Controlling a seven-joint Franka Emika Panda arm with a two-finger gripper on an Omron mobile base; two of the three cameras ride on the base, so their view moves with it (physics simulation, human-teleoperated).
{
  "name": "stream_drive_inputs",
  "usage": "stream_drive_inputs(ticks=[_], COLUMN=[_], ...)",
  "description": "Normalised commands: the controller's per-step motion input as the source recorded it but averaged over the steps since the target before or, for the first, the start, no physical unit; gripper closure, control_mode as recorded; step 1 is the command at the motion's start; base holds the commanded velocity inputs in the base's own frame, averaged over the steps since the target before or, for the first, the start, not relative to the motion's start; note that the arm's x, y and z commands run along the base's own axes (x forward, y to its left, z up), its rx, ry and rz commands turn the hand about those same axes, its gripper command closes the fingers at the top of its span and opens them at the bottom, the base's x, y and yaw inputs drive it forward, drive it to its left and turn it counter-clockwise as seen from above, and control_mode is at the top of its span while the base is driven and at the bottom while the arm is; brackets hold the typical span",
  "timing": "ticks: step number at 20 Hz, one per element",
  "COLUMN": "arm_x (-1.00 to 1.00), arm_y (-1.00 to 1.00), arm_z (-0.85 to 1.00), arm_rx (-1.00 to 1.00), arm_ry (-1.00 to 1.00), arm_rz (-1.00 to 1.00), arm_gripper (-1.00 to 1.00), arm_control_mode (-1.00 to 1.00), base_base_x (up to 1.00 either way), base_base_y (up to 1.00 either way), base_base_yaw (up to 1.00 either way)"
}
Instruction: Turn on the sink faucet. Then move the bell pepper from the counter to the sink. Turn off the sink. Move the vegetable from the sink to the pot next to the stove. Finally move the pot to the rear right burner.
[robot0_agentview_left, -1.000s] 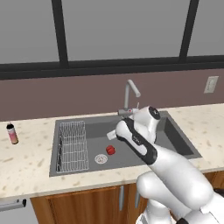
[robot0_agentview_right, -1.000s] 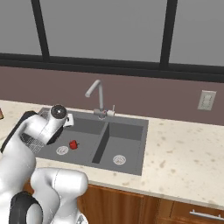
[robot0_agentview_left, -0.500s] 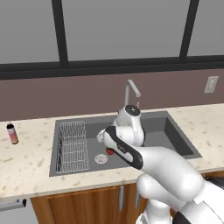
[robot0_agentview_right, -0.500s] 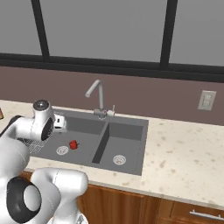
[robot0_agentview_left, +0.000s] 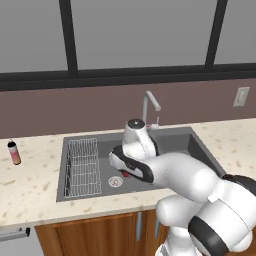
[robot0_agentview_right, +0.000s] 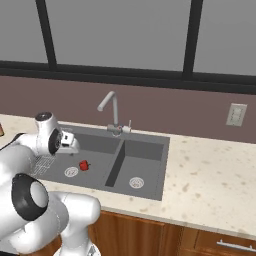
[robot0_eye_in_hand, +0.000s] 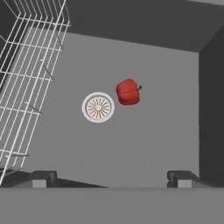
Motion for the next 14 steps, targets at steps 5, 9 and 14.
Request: stream_drive_inputs(ticks=[5,9,14], arm_x=[0.22,0.23,0.17], arm_y=[-0.12,-0.1,0.0], arm_z=[-0.21,-0.25,-0.26], arm_rx=[-0.12,-0.08,-0.06], arm_ry=[0.1,0.05,0.01], arm_rz=[-0.03,0.0,0.0], arm_gripper=[-1.0,-1.0,-1.0], arm_control_mode=[-1.0,-1.0,-1.0], base_base_x=[0.0,0.0,0.0], base_base_y=[0.0,0.0,0.0], base_base_yaw=[0.0,0.0,0.0])
